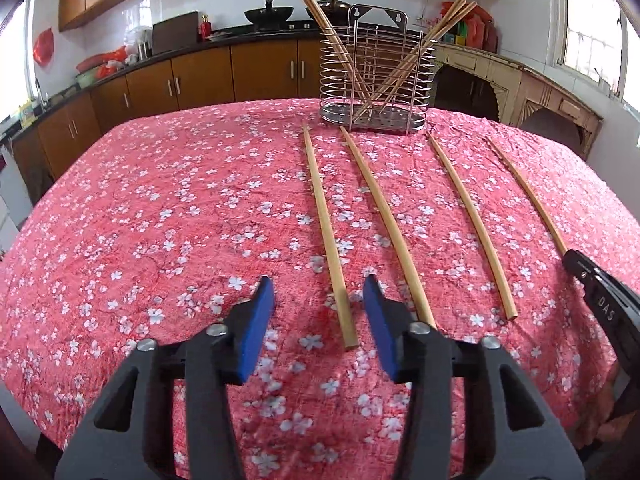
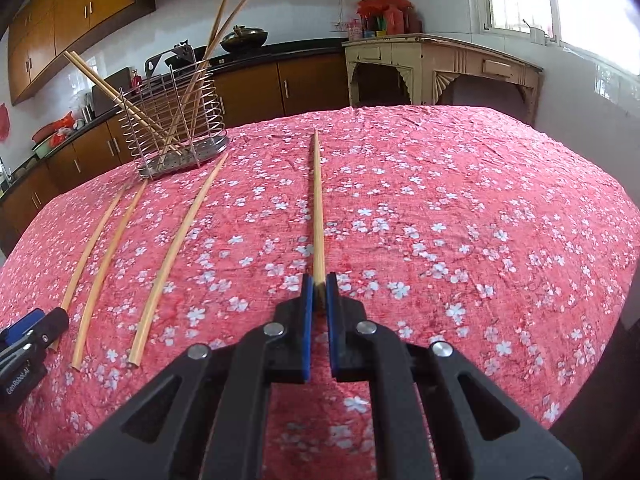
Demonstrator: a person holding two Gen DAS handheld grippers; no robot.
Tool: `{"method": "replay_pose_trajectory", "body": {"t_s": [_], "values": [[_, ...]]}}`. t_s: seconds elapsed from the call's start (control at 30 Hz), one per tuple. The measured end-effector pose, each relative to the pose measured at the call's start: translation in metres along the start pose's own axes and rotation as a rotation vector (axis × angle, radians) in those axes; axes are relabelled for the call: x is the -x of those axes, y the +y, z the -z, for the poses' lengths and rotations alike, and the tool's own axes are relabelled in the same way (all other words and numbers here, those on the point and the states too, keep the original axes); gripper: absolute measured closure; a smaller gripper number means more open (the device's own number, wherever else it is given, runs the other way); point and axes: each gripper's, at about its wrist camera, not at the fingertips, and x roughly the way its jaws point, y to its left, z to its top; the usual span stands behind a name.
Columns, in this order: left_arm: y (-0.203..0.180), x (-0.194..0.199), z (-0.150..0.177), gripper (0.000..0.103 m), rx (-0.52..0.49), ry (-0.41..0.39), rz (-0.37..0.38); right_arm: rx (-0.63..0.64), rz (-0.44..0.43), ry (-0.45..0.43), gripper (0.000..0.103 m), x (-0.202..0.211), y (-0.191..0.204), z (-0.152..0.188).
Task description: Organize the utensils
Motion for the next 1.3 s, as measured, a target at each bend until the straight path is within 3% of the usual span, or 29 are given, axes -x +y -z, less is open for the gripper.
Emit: {"method": "replay_pose_trajectory", "body": {"t_s": [0.03,0.07,0.13,0.53,0.9,1.07,1.3], "values": [[0.000,0.000,0.001,0.075,-0.004,-0.004,-0.009,0.002,0.001,-0.001,0.096,0.000,0.000,0.000],[0.000,0.001,0.001,0.088,-0.003,-0.006,-0.019,0.002,0.002,-0.003,0.096,0.000,0.000,0.001],[0.006,0.001,0.001,0.095,0.011,-0.005,-0.020,0.002,0.001,-0.004,0.096,0.000,0.000,0.001],[0.065,0.003,0.001,0.095,0.139,-0.003,-0.046,0.018,0.010,-0.022,0.095,0.001,0.001,0.005],[0.071,0.006,0.003,0.094,0.152,-0.014,-0.013,0.026,0.019,-0.023,0.095,0.000,0.003,0.005],[0.067,0.007,0.002,0.080,0.128,-0.012,0.013,0.027,0.020,-0.023,0.095,-0.001,0.004,0.004],[0.059,0.003,0.000,0.083,0.097,-0.009,-0.020,0.033,0.023,-0.025,0.095,-0.002,0.003,0.004]]}}
